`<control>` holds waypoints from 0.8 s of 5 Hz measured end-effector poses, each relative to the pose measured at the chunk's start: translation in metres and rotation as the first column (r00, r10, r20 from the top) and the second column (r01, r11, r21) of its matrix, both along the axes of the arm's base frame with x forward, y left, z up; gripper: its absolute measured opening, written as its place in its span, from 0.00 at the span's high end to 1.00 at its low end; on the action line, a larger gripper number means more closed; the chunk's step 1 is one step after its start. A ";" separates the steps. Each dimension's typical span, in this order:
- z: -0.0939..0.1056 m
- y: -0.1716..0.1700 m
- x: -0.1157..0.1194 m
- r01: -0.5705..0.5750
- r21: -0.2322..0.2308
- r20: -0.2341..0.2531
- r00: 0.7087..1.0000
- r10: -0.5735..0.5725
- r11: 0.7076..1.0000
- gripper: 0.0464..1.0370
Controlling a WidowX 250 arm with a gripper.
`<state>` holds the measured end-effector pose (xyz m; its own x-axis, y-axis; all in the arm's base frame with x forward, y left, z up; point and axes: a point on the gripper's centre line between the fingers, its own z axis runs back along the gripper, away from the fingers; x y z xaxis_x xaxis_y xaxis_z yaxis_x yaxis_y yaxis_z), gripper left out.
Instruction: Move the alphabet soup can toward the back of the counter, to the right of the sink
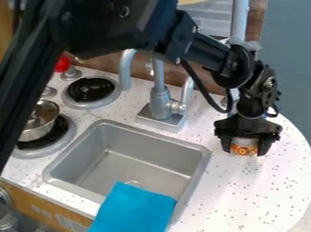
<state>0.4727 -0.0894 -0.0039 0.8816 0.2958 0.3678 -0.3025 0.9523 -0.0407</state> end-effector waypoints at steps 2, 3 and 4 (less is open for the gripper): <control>0.002 0.005 0.016 -0.008 0.009 0.003 1.000 0.008 1.000 0.03; 0.003 0.005 0.015 0.000 0.011 -0.003 1.000 0.000 1.000 0.03; -0.003 0.004 -0.007 0.009 0.005 -0.041 0.999 -0.009 1.000 0.03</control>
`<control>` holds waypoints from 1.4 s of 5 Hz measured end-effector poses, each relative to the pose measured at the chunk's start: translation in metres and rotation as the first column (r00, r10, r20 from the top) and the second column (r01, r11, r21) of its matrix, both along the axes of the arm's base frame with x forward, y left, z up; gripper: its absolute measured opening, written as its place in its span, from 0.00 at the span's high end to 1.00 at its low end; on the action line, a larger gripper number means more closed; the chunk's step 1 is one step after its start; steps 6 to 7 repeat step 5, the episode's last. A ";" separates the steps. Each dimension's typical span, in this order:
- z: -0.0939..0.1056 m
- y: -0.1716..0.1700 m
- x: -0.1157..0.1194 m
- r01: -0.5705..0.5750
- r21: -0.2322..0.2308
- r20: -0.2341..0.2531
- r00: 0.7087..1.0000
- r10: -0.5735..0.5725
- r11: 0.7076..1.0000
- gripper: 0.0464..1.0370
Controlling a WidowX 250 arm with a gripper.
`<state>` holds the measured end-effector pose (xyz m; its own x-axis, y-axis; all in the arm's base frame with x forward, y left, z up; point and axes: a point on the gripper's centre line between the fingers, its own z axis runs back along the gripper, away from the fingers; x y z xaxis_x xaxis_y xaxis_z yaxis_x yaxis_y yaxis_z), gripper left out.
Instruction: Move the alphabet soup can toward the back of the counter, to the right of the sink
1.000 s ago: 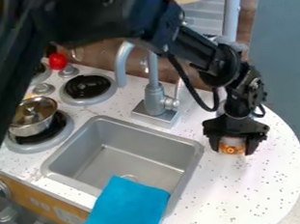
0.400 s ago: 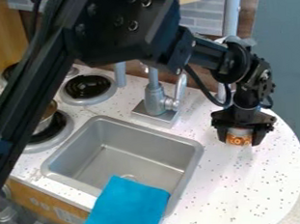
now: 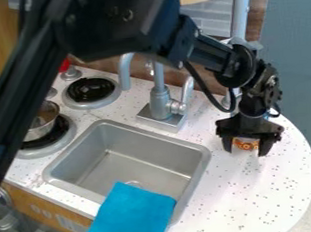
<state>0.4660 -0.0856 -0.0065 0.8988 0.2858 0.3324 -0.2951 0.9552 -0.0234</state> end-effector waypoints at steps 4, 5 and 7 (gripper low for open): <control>0.109 -0.031 -0.135 0.177 -0.093 0.041 0.984 -0.174 0.980 0.03; 0.121 -0.044 -0.172 0.242 -0.096 0.020 0.970 -0.241 0.966 0.03; 0.121 -0.044 -0.172 0.242 -0.096 0.020 0.970 -0.241 0.966 0.03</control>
